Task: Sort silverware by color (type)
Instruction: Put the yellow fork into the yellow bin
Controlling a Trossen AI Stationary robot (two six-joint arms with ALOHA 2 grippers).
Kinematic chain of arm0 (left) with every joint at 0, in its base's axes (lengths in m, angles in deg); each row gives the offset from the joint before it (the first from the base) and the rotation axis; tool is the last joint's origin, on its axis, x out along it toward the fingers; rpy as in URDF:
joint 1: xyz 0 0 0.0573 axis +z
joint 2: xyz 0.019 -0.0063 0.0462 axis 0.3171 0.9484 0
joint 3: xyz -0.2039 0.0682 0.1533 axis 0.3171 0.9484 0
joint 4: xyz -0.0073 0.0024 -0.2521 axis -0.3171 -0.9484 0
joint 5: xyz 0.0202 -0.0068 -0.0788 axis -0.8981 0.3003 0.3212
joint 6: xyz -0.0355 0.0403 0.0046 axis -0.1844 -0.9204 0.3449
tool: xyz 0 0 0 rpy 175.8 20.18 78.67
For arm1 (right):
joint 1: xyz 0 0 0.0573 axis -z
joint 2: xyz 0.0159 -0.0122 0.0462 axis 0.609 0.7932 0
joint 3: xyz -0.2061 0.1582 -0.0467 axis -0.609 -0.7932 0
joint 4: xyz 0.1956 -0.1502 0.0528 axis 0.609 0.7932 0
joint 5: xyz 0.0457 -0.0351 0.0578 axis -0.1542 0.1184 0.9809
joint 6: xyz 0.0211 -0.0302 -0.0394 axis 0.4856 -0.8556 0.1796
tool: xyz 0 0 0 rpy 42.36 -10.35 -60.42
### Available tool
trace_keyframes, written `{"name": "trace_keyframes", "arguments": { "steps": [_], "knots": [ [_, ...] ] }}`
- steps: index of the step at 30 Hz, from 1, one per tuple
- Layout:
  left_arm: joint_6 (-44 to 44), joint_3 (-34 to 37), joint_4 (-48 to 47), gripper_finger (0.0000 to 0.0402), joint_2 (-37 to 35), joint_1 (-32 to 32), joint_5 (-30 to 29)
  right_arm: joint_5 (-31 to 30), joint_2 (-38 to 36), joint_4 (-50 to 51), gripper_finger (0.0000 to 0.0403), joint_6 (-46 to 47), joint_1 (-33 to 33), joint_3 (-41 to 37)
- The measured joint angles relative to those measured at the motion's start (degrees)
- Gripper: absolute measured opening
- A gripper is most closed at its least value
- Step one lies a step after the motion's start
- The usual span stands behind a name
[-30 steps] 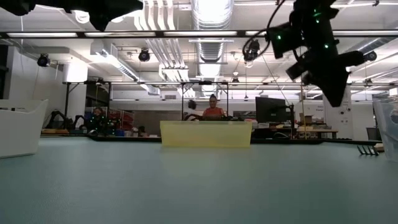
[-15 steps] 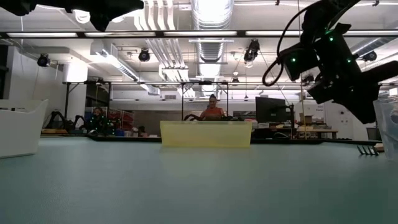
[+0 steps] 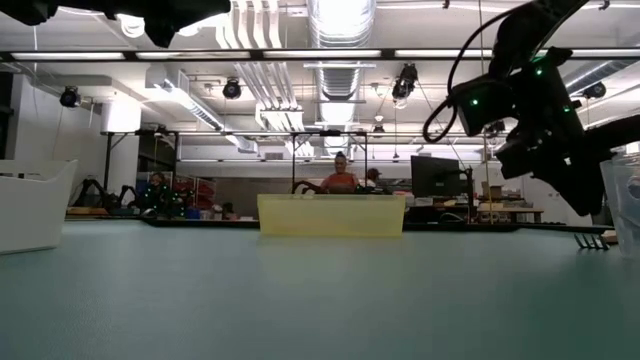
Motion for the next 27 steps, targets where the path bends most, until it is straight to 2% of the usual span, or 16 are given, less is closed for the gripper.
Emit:
{"name": "trace_keyframes", "arguments": {
  "steps": [3,8,14,27],
  "knots": [
    [-0.8,0.0,0.0,0.0000,0.0,0.0,0.0,1.2,0.0,-0.3,0.0070,0.7,-0.8,-0.1],
    [-1.0,0.0,0.0,0.0000,0.0,0.0,0.0,1.2,0.0,-1.3,0.0118,4.5,-1.0,-0.1],
    [-1.0,0.0,0.0,0.0000,0.0,0.0,0.0,1.2,0.0,-1.2,0.0166,3.4,-1.4,-0.8],
    [-1.0,0.0,0.0,0.0000,0.0,0.0,0.0,1.2,0.0,-2.7,0.0176,2.3,-1.4,-5.3]
  ]
}}
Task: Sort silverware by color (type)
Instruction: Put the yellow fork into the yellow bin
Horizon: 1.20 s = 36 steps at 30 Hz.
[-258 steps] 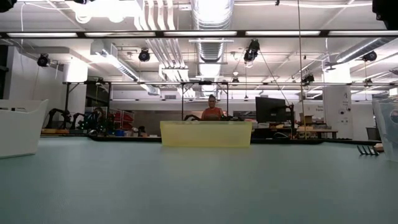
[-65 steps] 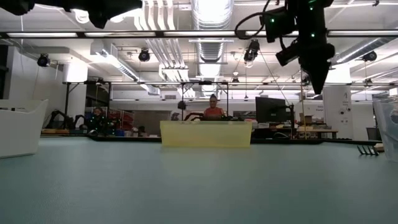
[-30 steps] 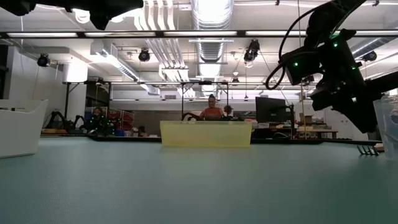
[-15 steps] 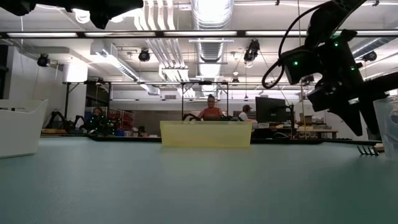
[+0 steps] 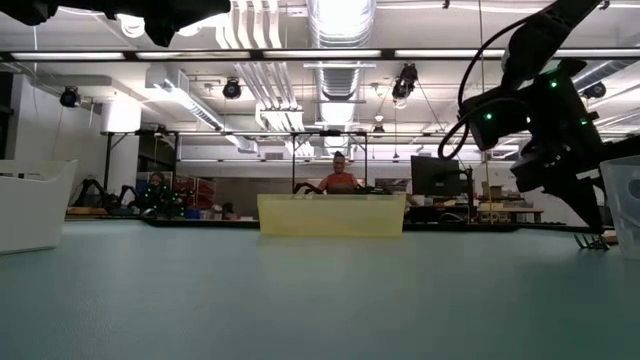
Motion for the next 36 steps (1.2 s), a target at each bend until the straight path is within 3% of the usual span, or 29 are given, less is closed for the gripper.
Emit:
{"name": "trace_keyframes", "arguments": {
  "steps": [12,16,21,29,36],
  "knots": [
    [0.0,0.0,-0.2,0.0000,0.0,0.0,0.0,-0.4,0.1,-9.3,0.0176,-2.9,0.0,-3.0],
    [0.0,0.0,-0.5,0.0000,0.0,0.0,0.0,-2.0,0.1,-11.4,0.0168,0.4,0.0,-3.7],
    [0.0,0.0,-0.5,0.0000,0.0,0.0,0.0,-2.6,0.1,-12.0,0.0134,0.9,0.0,-3.7],
    [0.0,0.0,-0.5,0.0000,0.2,0.0,0.0,-3.5,0.1,-13.0,0.0037,0.4,0.0,-3.6],
    [0.0,0.0,-0.4,0.0000,0.2,0.0,0.0,-3.7,-0.3,-13.0,0.0030,0.9,0.0,-3.7]
  ]
}}
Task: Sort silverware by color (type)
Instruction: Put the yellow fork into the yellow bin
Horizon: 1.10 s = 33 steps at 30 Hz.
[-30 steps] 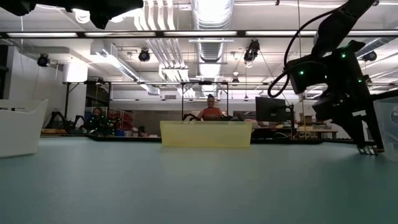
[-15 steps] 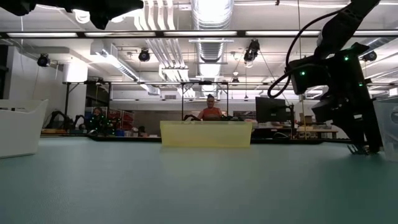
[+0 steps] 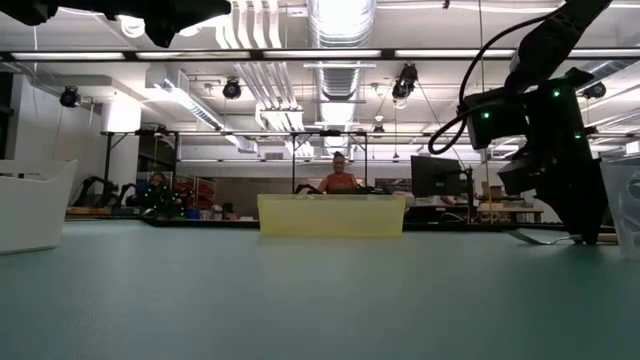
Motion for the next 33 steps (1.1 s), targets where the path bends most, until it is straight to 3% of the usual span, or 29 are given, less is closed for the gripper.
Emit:
{"name": "trace_keyframes", "arguments": {
  "steps": [4,18,25,33],
  "knots": [
    [0.1,0.0,0.0,0.0000,0.0,0.0,0.0,-2.9,-1.0,-0.6,0.0030,2.8,0.1,1.5],
    [0.2,0.0,0.0,0.0000,0.0,0.0,0.0,-2.4,-9.5,-1.7,0.0030,17.2,0.0,14.3],
    [0.3,0.0,0.0,0.0000,0.0,0.0,0.0,-1.9,-14.2,-17.6,0.0030,26.0,0.0,17.1],
    [0.3,0.0,0.0,0.0000,0.0,0.0,0.0,-2.4,-15.3,-43.0,0.0030,29.9,-0.7,13.1]
  ]
}}
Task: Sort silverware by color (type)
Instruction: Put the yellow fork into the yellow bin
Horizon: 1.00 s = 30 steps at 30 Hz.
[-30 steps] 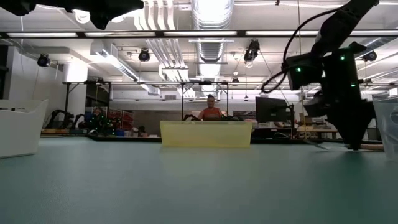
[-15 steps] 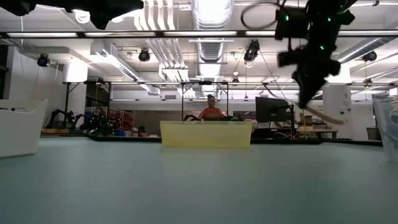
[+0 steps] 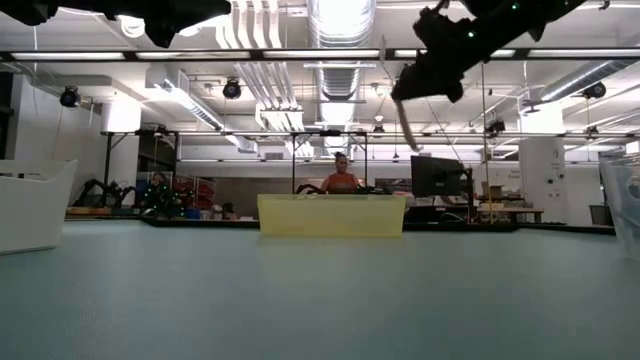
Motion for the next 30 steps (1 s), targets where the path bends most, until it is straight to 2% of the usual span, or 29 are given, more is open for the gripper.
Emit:
{"name": "trace_keyframes", "arguments": {
  "steps": [7,18,24,30],
  "knots": [
    [0.0,0.0,0.1,0.0000,0.0,0.0,0.0,-0.9,5.7,-21.3,0.0030,1.4,-4.8,-2.2],
    [1.3,0.0,2.7,0.0000,2.3,0.0,0.0,-17.0,16.1,-42.5,0.0030,5.2,-13.9,-2.2],
    [0.9,0.0,10.0,0.0000,8.7,0.0,0.0,-24.2,21.0,-51.3,0.0030,5.7,-17.1,-2.0],
    [0.7,0.0,15.1,0.0000,15.8,1.0,-0.1,-25.6,23.5,-52.2,0.0030,5.9,-18.5,-0.1]
  ]
}}
